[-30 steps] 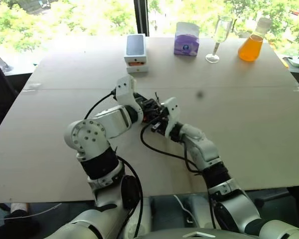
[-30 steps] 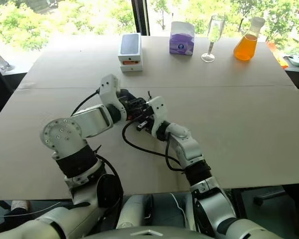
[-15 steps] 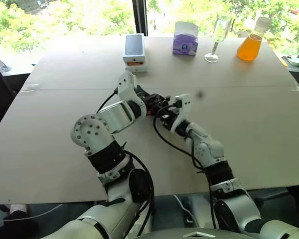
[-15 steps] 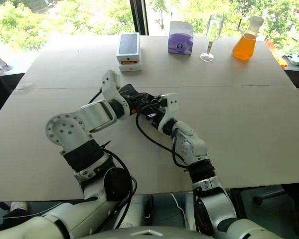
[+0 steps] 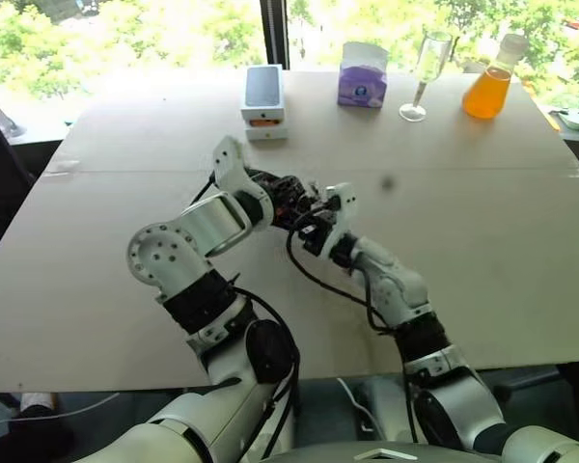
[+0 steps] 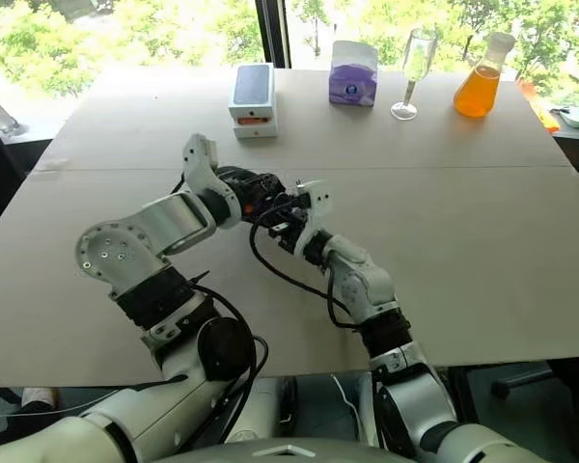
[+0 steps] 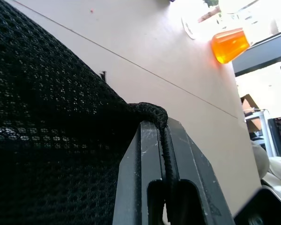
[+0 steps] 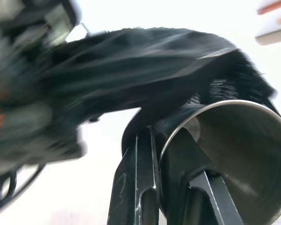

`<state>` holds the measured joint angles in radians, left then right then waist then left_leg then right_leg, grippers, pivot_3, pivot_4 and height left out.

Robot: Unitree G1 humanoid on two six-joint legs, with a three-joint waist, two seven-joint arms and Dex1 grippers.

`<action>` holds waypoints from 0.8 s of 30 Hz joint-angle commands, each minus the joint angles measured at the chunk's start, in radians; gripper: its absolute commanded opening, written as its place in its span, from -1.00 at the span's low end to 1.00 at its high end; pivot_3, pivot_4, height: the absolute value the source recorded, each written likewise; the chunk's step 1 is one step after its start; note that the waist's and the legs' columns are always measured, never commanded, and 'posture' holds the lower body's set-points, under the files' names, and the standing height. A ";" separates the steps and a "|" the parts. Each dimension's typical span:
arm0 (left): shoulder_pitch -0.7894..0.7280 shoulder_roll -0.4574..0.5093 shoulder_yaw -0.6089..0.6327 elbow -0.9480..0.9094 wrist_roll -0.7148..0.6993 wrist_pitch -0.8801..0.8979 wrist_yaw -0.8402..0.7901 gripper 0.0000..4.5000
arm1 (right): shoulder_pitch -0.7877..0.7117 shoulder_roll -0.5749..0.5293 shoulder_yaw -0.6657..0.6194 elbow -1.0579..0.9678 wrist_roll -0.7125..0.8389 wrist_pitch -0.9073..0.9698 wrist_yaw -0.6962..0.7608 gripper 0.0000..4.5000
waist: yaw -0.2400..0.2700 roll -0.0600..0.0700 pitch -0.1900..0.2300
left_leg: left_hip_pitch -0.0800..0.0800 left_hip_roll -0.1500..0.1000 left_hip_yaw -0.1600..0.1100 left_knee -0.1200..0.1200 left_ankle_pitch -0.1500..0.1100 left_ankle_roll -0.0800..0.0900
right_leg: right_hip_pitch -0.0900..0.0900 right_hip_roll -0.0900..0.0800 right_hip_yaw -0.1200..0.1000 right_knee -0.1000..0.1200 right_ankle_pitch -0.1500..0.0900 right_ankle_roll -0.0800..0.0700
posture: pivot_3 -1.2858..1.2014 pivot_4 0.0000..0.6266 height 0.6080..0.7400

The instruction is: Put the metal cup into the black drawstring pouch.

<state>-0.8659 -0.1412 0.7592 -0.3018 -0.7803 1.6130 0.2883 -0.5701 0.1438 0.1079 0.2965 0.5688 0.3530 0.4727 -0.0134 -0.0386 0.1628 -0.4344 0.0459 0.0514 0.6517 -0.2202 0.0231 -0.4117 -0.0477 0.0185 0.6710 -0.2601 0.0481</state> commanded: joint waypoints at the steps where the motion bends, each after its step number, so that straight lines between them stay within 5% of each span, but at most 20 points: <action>1: 0.000 -0.167 -0.019 -0.042 -0.083 0.001 0.017 -1.00 | -0.119 0.127 -0.070 -0.003 0.091 0.028 -0.034 -0.96 | -0.001 0.000 0.000 | 0.000 0.000 0.000 0.000 0.000 0.000 | 0.000 0.000 0.000 0.000 0.000 0.000 | 0.03 -0.52 1.00; 6: 0.025 -0.107 -0.103 -0.065 -0.118 -0.041 -0.031 -1.00 | -0.119 0.104 -0.028 0.008 0.065 0.029 -0.019 -0.96 | -0.003 0.000 0.000 | 0.000 -0.001 0.000 0.000 0.000 0.000 | 0.000 0.001 0.000 0.000 0.000 0.000 | 0.03 -0.52 1.00; 15: 0.117 0.174 -0.459 -0.110 -0.014 -0.168 -0.202 -1.00 | -0.073 0.053 0.147 0.041 -0.183 -0.150 0.049 -0.96 | -0.004 0.001 0.000 | 0.001 -0.003 0.000 -0.001 0.001 -0.001 | -0.001 0.001 0.000 0.000 0.000 0.000 | 0.03 -0.52 1.00; 21: 0.150 0.040 -0.335 -0.105 -0.055 -0.132 -0.157 -1.00 | -0.105 0.132 -0.002 0.023 -0.005 -0.064 0.024 -0.96 | 0.001 0.001 0.000 | 0.000 -0.001 0.000 0.000 0.001 -0.001 | 0.001 -0.001 0.000 -0.001 0.000 0.000 | 0.03 -0.52 1.00; 24: 0.117 -0.007 -0.278 -0.092 -0.069 -0.135 -0.140 -1.00 | -0.098 0.104 0.072 0.028 -0.064 -0.093 0.064 -0.96 | 0.000 0.001 0.000 | 0.000 0.000 -0.001 -0.001 0.001 -0.001 | 0.001 0.000 -0.001 -0.001 0.000 0.000 | 0.03 -0.52 1.00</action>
<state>-0.7086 -0.1042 0.4798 -0.3757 -0.7869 1.4624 0.1551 -0.6135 0.1383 0.1198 0.3558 0.5348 0.2822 0.5115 -0.0136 -0.0378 0.1633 -0.4347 0.0454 0.0503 0.6512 -0.2194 0.0222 -0.4113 -0.0475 0.0174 0.6701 -0.2601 0.0480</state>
